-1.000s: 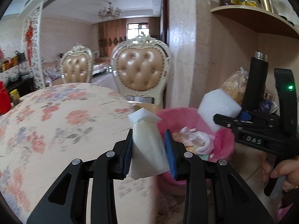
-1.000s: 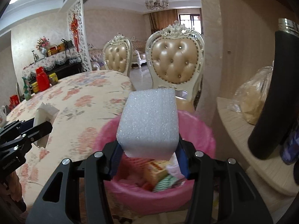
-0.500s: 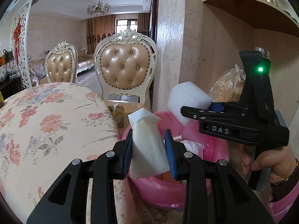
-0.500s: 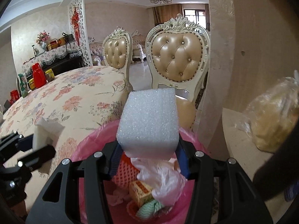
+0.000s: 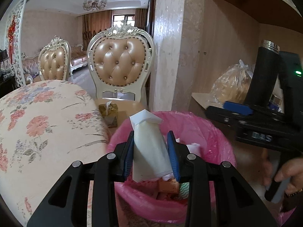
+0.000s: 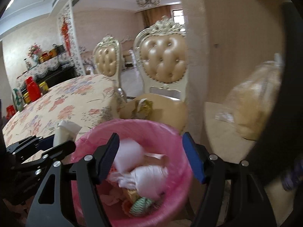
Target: Collect trash
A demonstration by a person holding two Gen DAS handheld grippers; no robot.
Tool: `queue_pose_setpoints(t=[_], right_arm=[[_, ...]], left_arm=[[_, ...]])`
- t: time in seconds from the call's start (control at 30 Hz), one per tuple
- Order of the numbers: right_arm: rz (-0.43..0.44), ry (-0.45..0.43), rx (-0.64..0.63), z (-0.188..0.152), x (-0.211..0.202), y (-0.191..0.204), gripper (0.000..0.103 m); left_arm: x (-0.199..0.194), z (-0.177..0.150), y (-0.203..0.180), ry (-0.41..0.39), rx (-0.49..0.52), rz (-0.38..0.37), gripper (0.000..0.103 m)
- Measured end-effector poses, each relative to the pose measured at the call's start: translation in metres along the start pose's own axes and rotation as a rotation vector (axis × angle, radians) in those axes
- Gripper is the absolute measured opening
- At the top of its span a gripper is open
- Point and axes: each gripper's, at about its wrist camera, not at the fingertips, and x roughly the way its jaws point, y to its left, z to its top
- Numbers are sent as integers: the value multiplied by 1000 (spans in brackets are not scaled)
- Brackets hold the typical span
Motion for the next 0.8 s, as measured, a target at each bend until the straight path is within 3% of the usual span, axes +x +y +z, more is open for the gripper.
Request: queue_pose_setpoints(t=[0.03, 0.1, 0.13, 0.17, 0.4, 0.5, 0.57, 0.8], right_arm=[[-5, -8, 2, -1, -6, -1, 67], [-24, -27, 0, -4, -21, -2, 67], [-30, -36, 1, -5, -28, -3, 67], [-30, -41, 2, -6, -34, -5, 67], [-41, -83, -8, -15, -70, 10, 71], [-54, -99, -14, -17, -82, 18, 77], [-58, -109, -17, -17, -88, 23, 83], [-97, -146, -39, -19, -120, 44, 95]], left_arm=[[2, 0, -1, 0, -1, -1, 37], [4, 0, -4, 1, 0, 8, 59], [3, 0, -4, -12, -5, 15, 77], [0, -1, -3, -30, -14, 26, 83], [-19, -5, 0, -45, 5, 83, 83], [-32, -7, 3, -58, 12, 114, 84], [-43, -10, 6, -63, 11, 139, 96], [-90, -17, 18, -120, 12, 167, 96]])
